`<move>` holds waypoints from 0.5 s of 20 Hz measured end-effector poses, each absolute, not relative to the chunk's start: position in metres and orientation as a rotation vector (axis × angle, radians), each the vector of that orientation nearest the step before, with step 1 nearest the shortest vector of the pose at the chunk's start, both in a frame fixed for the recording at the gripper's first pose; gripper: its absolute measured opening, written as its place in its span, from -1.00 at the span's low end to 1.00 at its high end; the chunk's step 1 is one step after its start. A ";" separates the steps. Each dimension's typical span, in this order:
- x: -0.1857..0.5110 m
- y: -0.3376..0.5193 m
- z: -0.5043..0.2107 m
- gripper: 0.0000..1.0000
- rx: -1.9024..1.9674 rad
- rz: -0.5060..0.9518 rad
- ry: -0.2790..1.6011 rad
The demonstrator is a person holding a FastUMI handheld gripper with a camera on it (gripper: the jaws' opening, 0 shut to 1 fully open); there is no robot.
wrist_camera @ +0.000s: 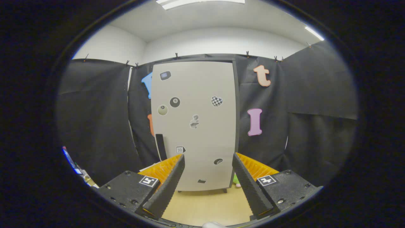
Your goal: Open the shoe cabinet door, grab the shoes and put them into the shoe cabinet, then close the shoe cabinet door.
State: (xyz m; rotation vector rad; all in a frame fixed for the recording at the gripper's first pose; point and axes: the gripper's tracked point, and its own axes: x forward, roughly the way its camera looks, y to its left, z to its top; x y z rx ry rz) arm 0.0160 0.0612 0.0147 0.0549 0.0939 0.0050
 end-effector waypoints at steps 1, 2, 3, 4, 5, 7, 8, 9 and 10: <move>0.016 0.063 0.015 0.97 0.055 0.011 0.093; 0.016 0.064 0.016 0.97 0.057 0.016 0.091; 0.016 0.066 0.018 0.97 0.057 0.021 0.088; 0.016 0.068 0.019 0.97 0.054 0.022 0.086; 0.016 0.069 0.021 0.97 0.052 0.026 0.084; 0.016 0.072 0.022 0.97 0.049 0.033 0.081; 0.016 0.074 0.022 0.97 0.048 0.036 0.081; 0.017 0.075 0.021 0.97 0.046 0.039 0.083; 0.017 0.077 0.020 0.97 0.044 0.042 0.086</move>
